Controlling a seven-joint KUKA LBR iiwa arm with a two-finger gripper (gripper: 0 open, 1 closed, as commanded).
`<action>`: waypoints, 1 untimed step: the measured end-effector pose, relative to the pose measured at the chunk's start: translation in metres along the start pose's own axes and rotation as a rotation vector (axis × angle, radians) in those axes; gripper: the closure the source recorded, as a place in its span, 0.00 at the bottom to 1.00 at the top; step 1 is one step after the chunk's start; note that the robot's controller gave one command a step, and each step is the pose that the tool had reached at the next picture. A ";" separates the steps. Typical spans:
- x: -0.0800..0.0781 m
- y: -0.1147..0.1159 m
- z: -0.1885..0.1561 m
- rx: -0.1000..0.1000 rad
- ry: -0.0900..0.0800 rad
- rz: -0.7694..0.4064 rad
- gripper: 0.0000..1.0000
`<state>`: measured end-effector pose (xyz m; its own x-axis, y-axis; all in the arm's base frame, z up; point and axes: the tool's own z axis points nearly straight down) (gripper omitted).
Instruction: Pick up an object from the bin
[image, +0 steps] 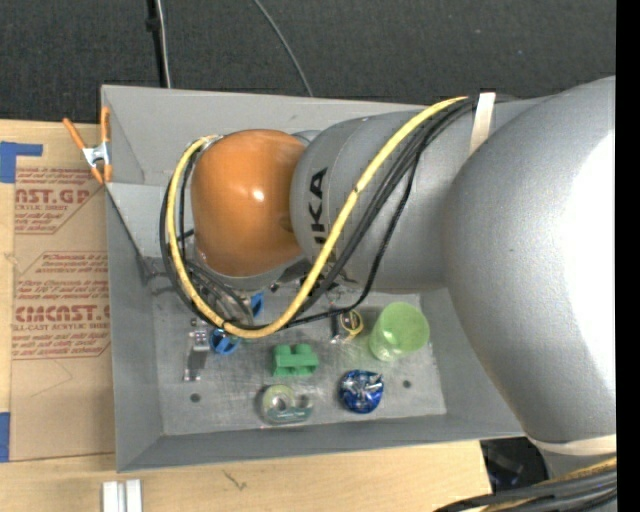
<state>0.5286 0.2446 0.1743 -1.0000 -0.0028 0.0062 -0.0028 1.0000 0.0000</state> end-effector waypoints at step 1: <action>-0.025 -0.105 0.099 -0.008 -0.013 -0.149 0.00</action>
Offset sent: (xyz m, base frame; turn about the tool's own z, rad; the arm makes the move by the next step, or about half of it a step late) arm 0.0223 -0.1075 -0.1043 -0.1504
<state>0.5536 0.1401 0.0747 -0.9885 -0.1510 -0.0078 -0.1511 0.9885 0.0079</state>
